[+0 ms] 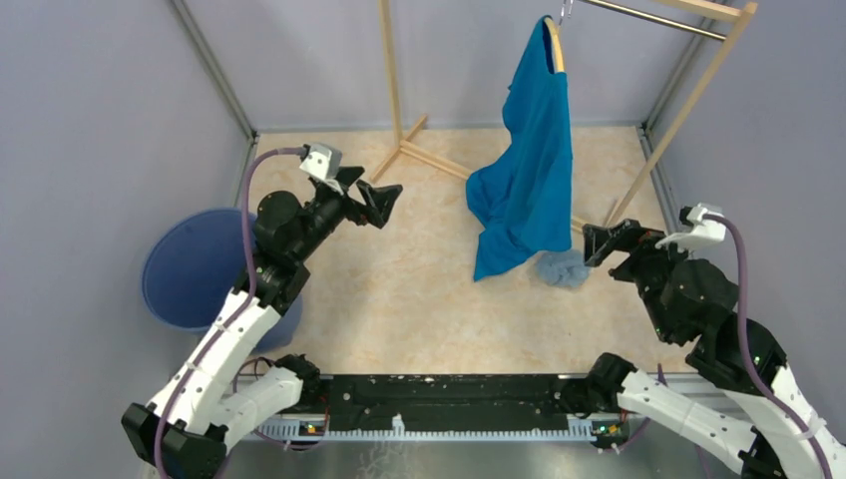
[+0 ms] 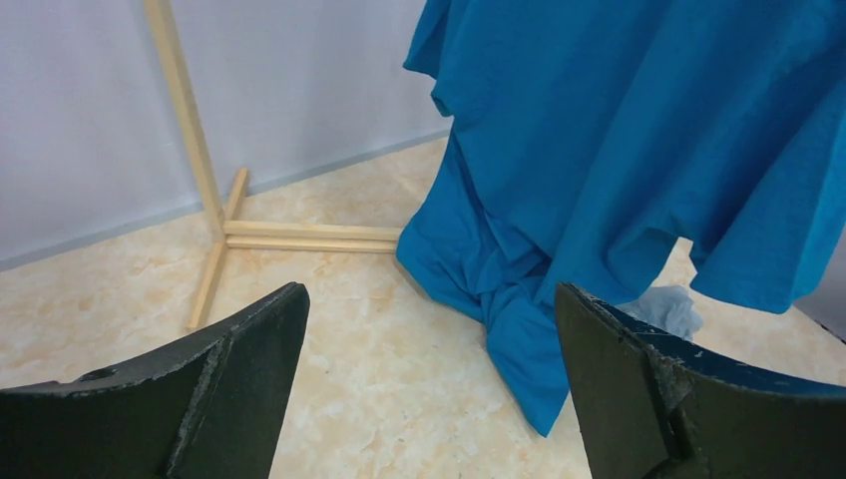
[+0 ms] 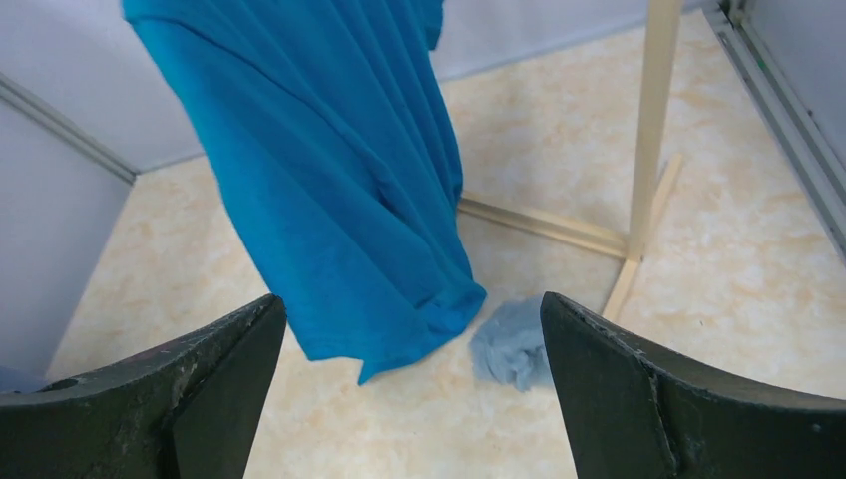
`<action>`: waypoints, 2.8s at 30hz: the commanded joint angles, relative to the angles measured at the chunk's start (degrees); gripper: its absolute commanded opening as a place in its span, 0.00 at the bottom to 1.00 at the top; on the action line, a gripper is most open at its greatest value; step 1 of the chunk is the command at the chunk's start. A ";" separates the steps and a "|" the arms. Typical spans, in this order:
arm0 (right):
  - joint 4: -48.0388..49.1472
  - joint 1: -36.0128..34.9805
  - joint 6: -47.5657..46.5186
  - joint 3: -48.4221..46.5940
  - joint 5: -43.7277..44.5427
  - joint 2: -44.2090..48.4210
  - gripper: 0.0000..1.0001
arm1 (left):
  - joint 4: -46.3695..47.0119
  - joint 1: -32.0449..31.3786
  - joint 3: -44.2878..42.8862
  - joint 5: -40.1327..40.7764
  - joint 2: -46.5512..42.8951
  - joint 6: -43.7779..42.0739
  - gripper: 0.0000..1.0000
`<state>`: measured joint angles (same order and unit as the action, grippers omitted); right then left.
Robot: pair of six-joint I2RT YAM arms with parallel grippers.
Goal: Put the trash bags into the trash bin
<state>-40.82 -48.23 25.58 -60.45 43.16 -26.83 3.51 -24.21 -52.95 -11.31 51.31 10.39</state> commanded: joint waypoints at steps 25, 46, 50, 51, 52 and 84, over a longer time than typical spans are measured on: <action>28.24 38.41 8.61 34.44 -38.85 -11.75 0.90 | 0.19 -6.02 -4.35 2.30 4.38 -2.46 0.99; 27.30 40.39 5.69 41.59 -57.87 -12.05 0.00 | -1.94 -7.79 -5.63 3.08 6.82 -2.30 0.99; 28.30 34.66 11.51 44.60 -66.59 -8.29 0.00 | -2.56 -8.71 -5.85 3.76 7.94 -2.67 0.99; 28.56 31.83 13.18 45.19 -66.49 -6.08 0.00 | -2.69 -9.01 -5.93 4.14 8.29 -2.81 0.99; 29.46 28.75 14.78 45.87 -66.17 -4.62 0.00 | -2.86 -9.36 -6.01 4.87 8.60 -2.57 0.99; 60.97 9.32 13.71 47.83 -68.52 -28.53 0.00 | -18.28 -36.24 5.62 19.22 30.63 32.51 0.65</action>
<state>20.93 -38.06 42.57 -12.36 -25.34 -59.20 -11.05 -60.42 -43.59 0.45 80.60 40.47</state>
